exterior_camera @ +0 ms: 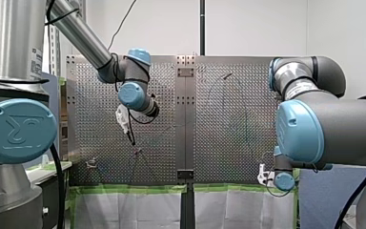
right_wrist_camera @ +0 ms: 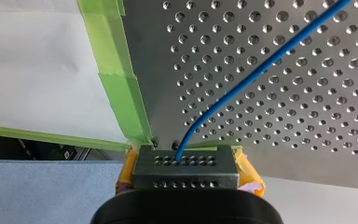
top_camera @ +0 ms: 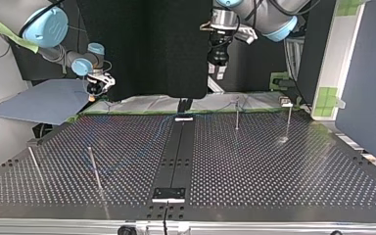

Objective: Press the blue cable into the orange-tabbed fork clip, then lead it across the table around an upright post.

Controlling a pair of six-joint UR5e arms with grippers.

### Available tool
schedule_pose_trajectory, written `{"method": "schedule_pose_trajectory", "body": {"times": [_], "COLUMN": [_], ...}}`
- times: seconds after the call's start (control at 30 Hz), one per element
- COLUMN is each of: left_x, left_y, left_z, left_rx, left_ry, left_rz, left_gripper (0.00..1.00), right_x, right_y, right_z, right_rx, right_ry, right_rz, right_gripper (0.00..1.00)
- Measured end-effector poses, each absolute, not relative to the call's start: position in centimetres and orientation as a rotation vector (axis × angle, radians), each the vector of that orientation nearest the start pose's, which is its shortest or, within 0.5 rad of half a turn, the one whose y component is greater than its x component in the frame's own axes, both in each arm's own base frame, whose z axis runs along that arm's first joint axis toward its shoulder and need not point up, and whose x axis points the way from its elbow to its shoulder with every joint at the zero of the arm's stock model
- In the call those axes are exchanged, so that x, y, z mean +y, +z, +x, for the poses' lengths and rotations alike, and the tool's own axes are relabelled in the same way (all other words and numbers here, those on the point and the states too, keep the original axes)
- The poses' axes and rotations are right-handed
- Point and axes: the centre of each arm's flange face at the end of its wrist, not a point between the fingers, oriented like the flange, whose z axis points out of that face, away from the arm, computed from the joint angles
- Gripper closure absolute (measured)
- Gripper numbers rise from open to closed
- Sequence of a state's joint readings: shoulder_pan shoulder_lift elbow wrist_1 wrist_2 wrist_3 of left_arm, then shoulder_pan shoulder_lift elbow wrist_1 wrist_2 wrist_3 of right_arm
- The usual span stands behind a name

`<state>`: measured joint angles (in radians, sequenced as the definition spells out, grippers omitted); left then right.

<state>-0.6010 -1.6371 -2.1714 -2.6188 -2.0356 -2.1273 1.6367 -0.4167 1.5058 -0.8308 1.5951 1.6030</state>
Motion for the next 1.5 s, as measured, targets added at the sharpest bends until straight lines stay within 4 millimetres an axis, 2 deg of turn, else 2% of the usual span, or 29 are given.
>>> {"method": "schedule_pose_trajectory", "body": {"times": [0.27,0.5,0.8,1.07,1.5], "left_x": [-29.0,-28.5,-29.4,-29.0,-29.0], "left_y": [20.5,19.0,19.4,20.1,20.2], "left_z": [27.0,25.8,26.4,27.7,27.8], "left_rx": [1.733,1.749,1.691,1.607,1.592], "left_ry": [-0.464,-0.49,-0.567,-0.497,-0.484], "left_rz": [-0.313,-0.283,-0.211,-0.21,-0.208], "left_gripper": [0.0,0.0,0.0,0.0,0.0], "right_x": [-63.0,-62.8,-62.6,-62.6,-62.6], "right_y": [-13.6,-13.6,-13.6,-13.6,-13.6], "right_z": [17.4,17.8,18.1,18.3,18.4], "right_rx": [-1.403,-1.401,-1.397,-1.388,-1.384], "right_ry": [1.117,1.112,1.112,1.11,1.108], "right_rz": [1.424,1.438,1.447,1.453,1.456], "right_gripper": [1.0,1.0,1.0,1.0,1.0]}}
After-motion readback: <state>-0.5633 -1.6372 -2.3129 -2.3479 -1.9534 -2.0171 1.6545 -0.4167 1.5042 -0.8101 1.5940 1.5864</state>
